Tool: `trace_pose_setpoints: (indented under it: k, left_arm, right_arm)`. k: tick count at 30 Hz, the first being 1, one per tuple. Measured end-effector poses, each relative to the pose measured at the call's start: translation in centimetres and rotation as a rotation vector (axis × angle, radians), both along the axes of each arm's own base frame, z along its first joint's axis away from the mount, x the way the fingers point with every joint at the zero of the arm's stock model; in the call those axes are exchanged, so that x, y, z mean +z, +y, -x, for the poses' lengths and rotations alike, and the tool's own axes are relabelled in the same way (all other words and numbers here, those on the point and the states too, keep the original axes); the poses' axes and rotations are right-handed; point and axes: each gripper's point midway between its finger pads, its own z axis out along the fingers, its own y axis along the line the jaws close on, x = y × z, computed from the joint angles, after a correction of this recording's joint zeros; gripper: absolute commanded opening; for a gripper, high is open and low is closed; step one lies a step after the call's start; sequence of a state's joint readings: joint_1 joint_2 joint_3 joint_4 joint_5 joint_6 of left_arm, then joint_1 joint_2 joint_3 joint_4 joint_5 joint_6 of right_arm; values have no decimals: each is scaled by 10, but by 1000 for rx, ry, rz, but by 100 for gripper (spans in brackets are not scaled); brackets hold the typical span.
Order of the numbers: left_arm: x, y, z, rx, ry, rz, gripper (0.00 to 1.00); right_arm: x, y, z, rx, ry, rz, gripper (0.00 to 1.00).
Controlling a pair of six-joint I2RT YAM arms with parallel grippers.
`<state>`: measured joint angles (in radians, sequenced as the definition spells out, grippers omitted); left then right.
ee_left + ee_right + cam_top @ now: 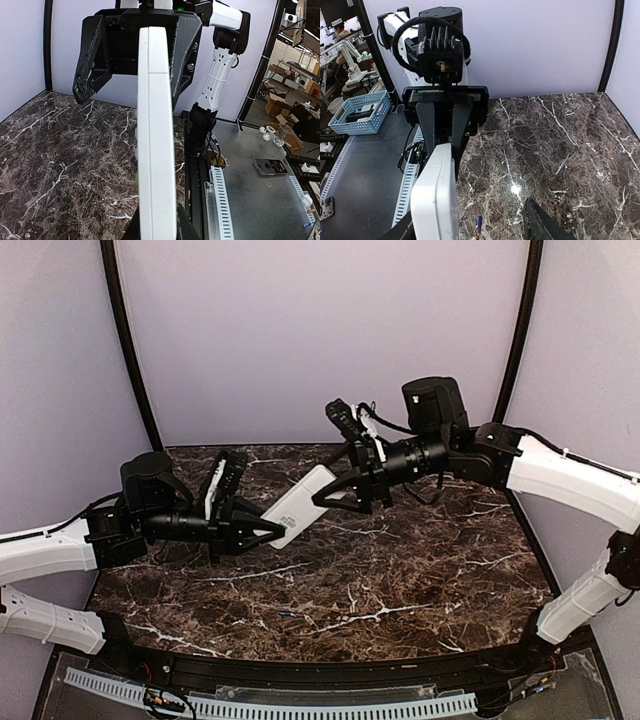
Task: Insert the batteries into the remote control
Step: Pass from the left arm to the right
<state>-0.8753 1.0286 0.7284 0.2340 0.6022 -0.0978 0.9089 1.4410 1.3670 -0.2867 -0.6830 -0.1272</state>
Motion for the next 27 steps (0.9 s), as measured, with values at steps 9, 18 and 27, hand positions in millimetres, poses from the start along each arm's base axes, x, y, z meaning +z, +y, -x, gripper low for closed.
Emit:
trace_pose_setpoints:
  k: [9,18,27]
  left_arm:
    - [-2,1,-4,20,0,-7,0]
    - [-8,2,-4,20,-16,-28,0]
    - [-21,5,-5,36,-14,-70,0]
  right_arm:
    - [-9,10,5,10,11,25,31]
    - [3,-4,2,-27,2,16,27]
    - [2,-10,1,-44,12,35,18]
